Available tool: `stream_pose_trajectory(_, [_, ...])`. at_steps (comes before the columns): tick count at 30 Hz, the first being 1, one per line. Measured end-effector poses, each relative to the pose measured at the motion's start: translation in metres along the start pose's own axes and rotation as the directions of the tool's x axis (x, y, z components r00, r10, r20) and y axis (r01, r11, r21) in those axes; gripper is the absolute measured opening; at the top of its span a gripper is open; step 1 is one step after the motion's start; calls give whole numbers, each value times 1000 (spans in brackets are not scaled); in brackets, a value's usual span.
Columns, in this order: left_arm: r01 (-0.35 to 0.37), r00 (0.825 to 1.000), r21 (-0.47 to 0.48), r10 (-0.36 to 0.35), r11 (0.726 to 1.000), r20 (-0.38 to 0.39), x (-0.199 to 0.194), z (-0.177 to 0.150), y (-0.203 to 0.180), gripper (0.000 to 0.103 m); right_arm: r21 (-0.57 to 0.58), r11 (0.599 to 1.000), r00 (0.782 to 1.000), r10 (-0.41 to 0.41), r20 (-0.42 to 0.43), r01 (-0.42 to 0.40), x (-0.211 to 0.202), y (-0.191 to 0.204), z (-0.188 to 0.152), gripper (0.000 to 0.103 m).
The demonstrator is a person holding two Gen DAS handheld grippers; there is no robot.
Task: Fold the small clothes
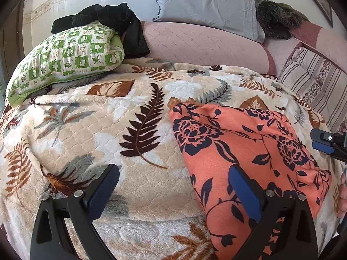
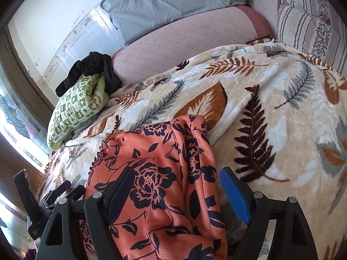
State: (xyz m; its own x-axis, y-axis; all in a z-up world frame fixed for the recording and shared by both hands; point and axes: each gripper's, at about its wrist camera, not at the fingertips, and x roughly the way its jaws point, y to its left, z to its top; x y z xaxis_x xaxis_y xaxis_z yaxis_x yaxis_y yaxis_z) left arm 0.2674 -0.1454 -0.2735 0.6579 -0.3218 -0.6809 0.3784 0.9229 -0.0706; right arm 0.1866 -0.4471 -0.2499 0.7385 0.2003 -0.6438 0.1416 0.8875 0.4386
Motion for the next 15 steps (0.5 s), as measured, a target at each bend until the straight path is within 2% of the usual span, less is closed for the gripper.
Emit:
stream_pose_trajectory(4, [145,989,-27,-145,989,-4,-17,0,-7,101,62,996,997,62,-35,-60,1,-10,-2,84])
stream_pose_trajectory(7, [224,975,-14,-224,974,-6,-26,-4,-16,101,154,977,987,155,-43,-147,-2,-24,-4,84])
stream_pose_trajectory(10, [224,974,11,-223,975,-24,-24,-7,-25,101,231,949,974,225,-27,-213,-7,-36,-8,84])
stream_pose_trajectory(15, [262,962,52,-256,964,-93,-15,-13,-37,101,271,944,977,207,-44,-188,-2,-47,-7,84])
